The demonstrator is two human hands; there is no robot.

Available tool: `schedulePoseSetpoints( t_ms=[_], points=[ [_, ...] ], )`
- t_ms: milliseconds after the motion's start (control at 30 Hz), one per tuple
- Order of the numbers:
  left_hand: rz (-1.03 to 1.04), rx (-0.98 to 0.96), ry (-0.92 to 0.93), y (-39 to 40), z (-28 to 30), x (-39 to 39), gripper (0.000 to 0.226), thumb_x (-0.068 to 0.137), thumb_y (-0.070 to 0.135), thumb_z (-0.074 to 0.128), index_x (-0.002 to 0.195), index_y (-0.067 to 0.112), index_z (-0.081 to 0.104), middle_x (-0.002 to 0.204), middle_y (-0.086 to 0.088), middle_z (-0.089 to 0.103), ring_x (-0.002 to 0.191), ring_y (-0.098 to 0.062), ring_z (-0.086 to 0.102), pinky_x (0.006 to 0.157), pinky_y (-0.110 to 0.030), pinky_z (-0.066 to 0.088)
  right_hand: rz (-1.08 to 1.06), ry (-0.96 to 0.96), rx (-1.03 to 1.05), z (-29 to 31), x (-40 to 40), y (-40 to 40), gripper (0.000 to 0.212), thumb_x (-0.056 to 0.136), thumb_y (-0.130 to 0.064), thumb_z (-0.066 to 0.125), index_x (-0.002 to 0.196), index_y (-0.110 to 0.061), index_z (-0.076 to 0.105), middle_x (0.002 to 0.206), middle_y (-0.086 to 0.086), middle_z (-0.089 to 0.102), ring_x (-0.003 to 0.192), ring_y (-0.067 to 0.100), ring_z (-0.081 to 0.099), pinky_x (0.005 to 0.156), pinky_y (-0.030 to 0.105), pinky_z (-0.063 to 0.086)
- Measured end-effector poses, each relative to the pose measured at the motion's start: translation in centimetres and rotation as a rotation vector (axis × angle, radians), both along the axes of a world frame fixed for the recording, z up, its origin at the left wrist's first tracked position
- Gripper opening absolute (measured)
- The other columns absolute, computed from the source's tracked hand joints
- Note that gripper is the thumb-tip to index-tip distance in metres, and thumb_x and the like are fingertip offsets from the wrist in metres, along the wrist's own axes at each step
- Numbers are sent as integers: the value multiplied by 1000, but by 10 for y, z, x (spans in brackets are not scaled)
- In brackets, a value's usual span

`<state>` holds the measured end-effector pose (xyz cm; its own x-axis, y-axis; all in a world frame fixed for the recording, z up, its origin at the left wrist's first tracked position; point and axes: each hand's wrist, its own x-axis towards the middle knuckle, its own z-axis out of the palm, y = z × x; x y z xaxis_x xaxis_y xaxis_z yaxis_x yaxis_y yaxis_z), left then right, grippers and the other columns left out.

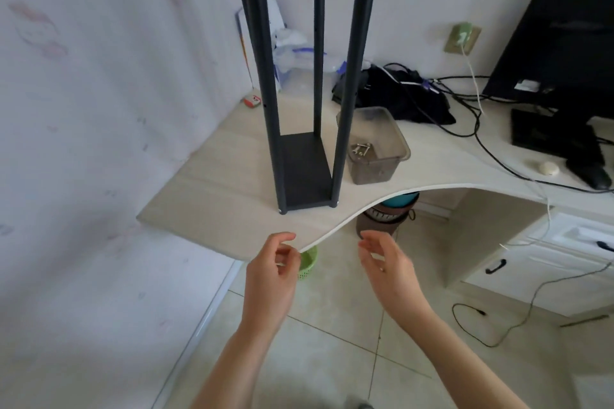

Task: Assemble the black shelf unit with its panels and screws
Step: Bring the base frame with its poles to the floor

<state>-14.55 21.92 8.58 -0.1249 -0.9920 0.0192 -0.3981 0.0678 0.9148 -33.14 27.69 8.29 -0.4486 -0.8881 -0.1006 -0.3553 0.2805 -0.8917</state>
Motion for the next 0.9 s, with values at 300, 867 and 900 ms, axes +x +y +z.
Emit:
schedulePoseSetpoints(
  t_ms=[300, 867, 900],
  points=[
    [98, -232, 104, -93, 69, -23, 33, 95, 12, 62, 118, 34, 57, 90, 19, 66, 91, 0, 62, 72, -3, 44, 38, 20, -155, 72, -25, -100, 26, 100, -25, 56, 125, -30, 54, 117, -13, 62, 110, -1, 57, 96, 29, 51],
    [72, -347, 335, -205, 132, -66, 29, 95, 27, 66, 119, 39, 54, 111, 23, 65, 109, -5, 64, 84, -6, 47, 20, -14, -491, 139, -65, -226, 39, 96, -29, 59, 127, -43, 38, 108, -31, 56, 102, -16, 54, 72, 1, 47],
    [52, -353, 363, -209, 136, -67, 23, 95, 31, 64, 114, 41, 56, 109, 18, 67, 106, -11, 67, 85, -9, 49, 22, -32, -498, 139, -65, -231, 38, 97, -30, 58, 125, -44, 37, 104, -32, 58, 99, -16, 55, 70, 0, 45]
  ],
)
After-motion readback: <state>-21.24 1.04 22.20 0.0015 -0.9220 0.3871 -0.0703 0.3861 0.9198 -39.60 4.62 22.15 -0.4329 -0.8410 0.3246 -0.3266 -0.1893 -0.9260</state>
